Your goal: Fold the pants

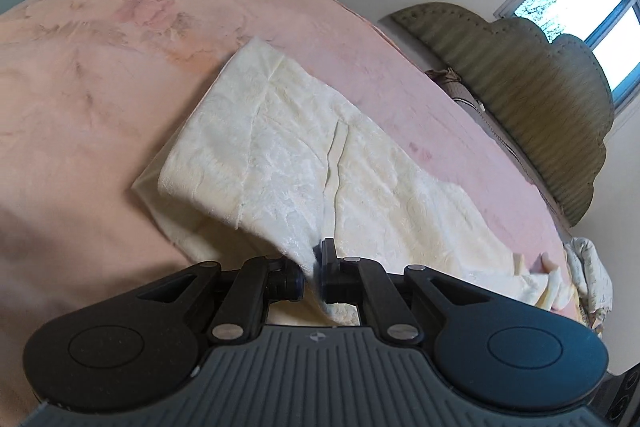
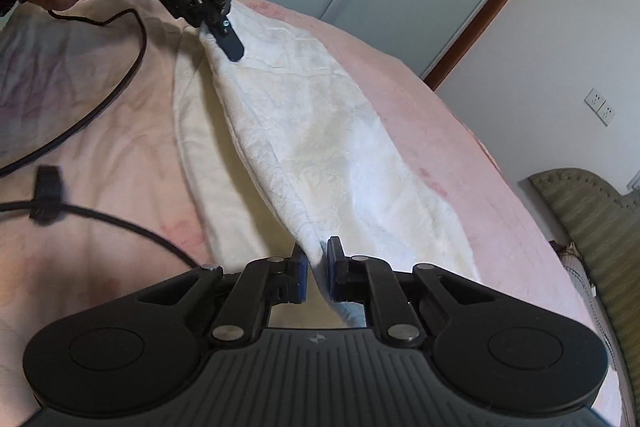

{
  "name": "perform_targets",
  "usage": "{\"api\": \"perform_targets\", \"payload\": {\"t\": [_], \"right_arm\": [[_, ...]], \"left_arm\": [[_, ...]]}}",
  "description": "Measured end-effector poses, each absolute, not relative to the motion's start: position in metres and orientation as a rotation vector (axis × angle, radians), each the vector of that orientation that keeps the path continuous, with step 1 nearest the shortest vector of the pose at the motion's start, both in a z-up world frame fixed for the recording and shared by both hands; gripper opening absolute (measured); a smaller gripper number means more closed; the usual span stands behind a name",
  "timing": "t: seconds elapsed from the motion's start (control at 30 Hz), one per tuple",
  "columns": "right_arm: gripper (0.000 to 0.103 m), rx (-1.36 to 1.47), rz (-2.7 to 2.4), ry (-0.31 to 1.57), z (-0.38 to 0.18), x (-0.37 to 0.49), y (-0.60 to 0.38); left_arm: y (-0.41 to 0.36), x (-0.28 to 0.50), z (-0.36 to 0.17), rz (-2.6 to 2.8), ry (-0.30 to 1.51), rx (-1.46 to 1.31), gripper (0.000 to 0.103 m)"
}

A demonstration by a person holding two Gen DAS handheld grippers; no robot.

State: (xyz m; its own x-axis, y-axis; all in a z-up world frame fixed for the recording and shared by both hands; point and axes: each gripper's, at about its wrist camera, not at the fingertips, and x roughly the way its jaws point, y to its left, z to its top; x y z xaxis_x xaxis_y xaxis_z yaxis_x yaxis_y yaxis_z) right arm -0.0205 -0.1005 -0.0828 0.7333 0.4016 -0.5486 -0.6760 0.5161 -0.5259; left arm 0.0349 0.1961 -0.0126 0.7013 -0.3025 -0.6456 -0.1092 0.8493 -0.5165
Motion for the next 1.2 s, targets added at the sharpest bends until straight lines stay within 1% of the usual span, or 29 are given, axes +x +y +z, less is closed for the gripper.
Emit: {"api": "perform_targets", "payload": {"t": [0.2, 0.37, 0.4, 0.43, 0.47, 0.5, 0.53, 0.6, 0.7, 0.87, 0.9, 0.97, 1.0, 1.03, 1.07, 1.1, 1.17, 1.2], "right_arm": [[0.009, -0.731, 0.677, 0.396, -0.077, -0.021, -0.104], [0.010, -0.691, 0.674, 0.391, -0.086, -0.033, -0.098], [0.010, -0.692, 0.666, 0.417, -0.089, -0.030, -0.095], [0.010, -0.686, 0.655, 0.411, -0.091, -0.030, -0.095], [0.010, -0.678, 0.641, 0.394, -0.094, -0.033, -0.094], [0.010, -0.671, 0.629, 0.386, -0.096, -0.035, -0.095], [0.011, -0.670, 0.618, 0.377, -0.097, -0.037, -0.095], [0.012, -0.693, 0.598, 0.360, -0.098, -0.042, -0.093], [0.012, -0.709, 0.602, 0.346, -0.094, -0.051, -0.098], [0.013, -0.450, 0.645, 0.389, -0.065, -0.055, -0.150], [0.014, -0.384, 0.618, 0.395, -0.060, -0.054, -0.166], [0.014, -0.267, 0.539, 0.426, -0.055, -0.048, -0.199], [0.015, -0.209, 0.487, 0.456, -0.057, -0.043, -0.216], [0.025, -0.155, 0.436, 0.514, -0.061, -0.037, -0.230], [0.029, -0.101, 0.394, 0.624, -0.069, -0.027, -0.246], [0.029, -0.070, 0.363, 0.686, -0.077, -0.023, -0.257], [0.029, 0.025, 0.320, 0.624, -0.075, -0.038, -0.281], [0.029, 0.095, 0.306, 0.582, -0.070, -0.048, -0.297]], "left_arm": [[0.196, 0.034, -0.016, -0.061, 0.781, -0.540, 0.010], [0.177, 0.030, -0.015, 0.005, 0.731, -0.373, 0.013], [0.173, 0.029, -0.013, 0.018, 0.728, -0.338, 0.018], [0.171, 0.027, -0.012, 0.027, 0.725, -0.309, 0.023], [0.169, 0.025, -0.011, 0.032, 0.727, -0.286, 0.025], [0.168, 0.024, -0.009, 0.033, 0.731, -0.276, 0.031], [0.168, 0.022, -0.006, 0.043, 0.737, -0.271, 0.035], [0.170, 0.018, -0.002, 0.069, 0.743, -0.267, 0.038], [0.172, 0.013, 0.006, 0.102, 0.745, -0.272, 0.039], [0.154, 0.002, 0.027, 0.152, 0.675, -0.212, 0.039], [0.146, 0.001, 0.032, 0.144, 0.653, -0.190, 0.041], [0.126, 0.003, 0.039, 0.103, 0.615, -0.161, 0.048], [0.115, 0.006, 0.042, 0.073, 0.598, -0.150, 0.054], [0.103, 0.009, 0.045, 0.034, 0.583, -0.140, 0.055], [0.090, 0.011, 0.046, -0.011, 0.573, -0.132, 0.055], [0.077, 0.013, 0.048, -0.055, 0.566, -0.126, 0.056], [0.048, 0.019, 0.048, -0.152, 0.555, -0.111, 0.058], [0.033, 0.022, 0.046, -0.201, 0.553, -0.103, 0.061]]}}
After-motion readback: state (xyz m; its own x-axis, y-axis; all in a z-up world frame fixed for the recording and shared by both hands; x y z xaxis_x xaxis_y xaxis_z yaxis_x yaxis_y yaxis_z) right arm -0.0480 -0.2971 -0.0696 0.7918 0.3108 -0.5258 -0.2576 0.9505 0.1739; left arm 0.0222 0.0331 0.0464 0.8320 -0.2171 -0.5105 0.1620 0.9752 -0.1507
